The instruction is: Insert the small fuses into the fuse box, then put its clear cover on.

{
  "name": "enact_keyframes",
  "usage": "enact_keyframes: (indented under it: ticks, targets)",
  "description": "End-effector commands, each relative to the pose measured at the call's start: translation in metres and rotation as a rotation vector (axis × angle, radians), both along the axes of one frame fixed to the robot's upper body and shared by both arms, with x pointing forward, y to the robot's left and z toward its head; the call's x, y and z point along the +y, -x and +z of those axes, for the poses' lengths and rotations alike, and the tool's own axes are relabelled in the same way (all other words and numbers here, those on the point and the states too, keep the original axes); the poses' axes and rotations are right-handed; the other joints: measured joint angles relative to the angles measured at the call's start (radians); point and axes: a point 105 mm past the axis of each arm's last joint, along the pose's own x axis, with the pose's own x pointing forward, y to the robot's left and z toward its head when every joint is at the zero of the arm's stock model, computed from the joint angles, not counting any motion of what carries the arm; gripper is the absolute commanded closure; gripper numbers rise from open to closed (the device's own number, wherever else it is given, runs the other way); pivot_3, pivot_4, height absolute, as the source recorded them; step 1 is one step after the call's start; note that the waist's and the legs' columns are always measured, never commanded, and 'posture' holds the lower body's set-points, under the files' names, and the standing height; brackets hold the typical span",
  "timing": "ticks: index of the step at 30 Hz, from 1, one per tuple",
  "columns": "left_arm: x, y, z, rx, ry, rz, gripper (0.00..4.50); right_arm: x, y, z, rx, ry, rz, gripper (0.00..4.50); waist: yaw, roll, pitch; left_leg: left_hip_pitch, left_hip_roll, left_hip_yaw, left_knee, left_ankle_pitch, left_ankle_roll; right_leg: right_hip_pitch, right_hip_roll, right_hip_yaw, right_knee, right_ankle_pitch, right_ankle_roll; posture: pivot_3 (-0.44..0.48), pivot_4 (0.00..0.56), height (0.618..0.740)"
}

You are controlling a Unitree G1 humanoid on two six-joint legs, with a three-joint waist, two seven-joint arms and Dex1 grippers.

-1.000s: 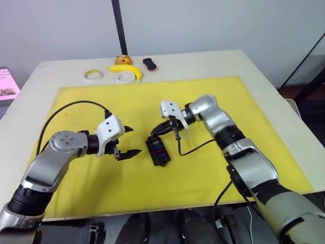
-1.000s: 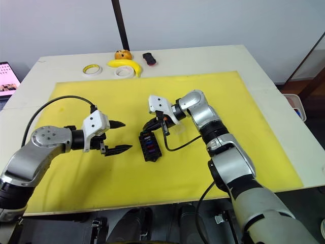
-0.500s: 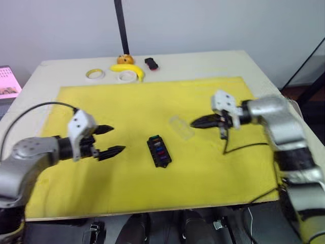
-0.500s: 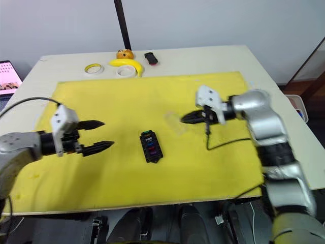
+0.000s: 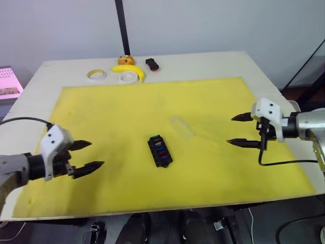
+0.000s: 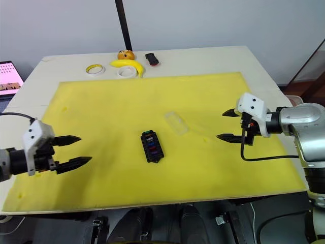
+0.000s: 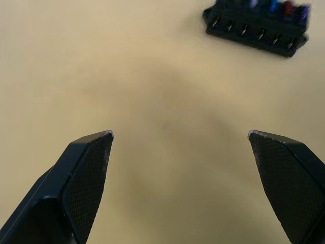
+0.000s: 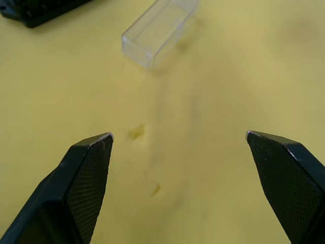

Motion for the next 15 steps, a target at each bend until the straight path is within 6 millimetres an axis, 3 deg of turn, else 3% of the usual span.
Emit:
enact_keyframes:
  ticks: [1,6,10,15]
  targets:
    - [-0.031,0.004,0.001,-0.015,0.039,-0.069,0.0,0.021,-0.001,0.011,-0.048,-0.036,0.052,0.05,0.005,0.0,0.0,0.0,0.0,0.0,0.0,0.0,0.0,0.0,0.0,0.0,0.0,0.0,0.0,0.0,0.15,0.74]
    - [-0.055,0.007,-0.011,0.007,0.059,-0.095,0.0,0.05,-0.02,0.01,-0.013,-0.082,0.032,0.05,0.0,0.0,0.0,-0.001,0.0,0.0,0.001,0.0,0.0,0.0,0.0,0.0,0.0,0.001,0.002,0.0,0.15,0.74]
    - [-0.053,0.009,-0.01,0.01,0.044,-0.094,0.0,0.088,-0.038,0.002,0.075,-0.099,-0.047,0.05,0.0,0.0,0.0,0.0,0.001,0.0,0.0,0.0,0.0,-0.001,0.002,0.001,0.001,0.001,0.001,0.0,0.15,0.74]
    - [-0.049,0.011,-0.008,-0.004,0.022,-0.069,0.0,0.125,-0.045,-0.005,0.167,-0.094,-0.145,0.05,0.006,0.0,0.0,-0.002,-0.001,-0.001,0.0,0.0,0.0,-0.002,0.0,0.0,0.0,0.0,-0.001,0.0,0.15,0.74]
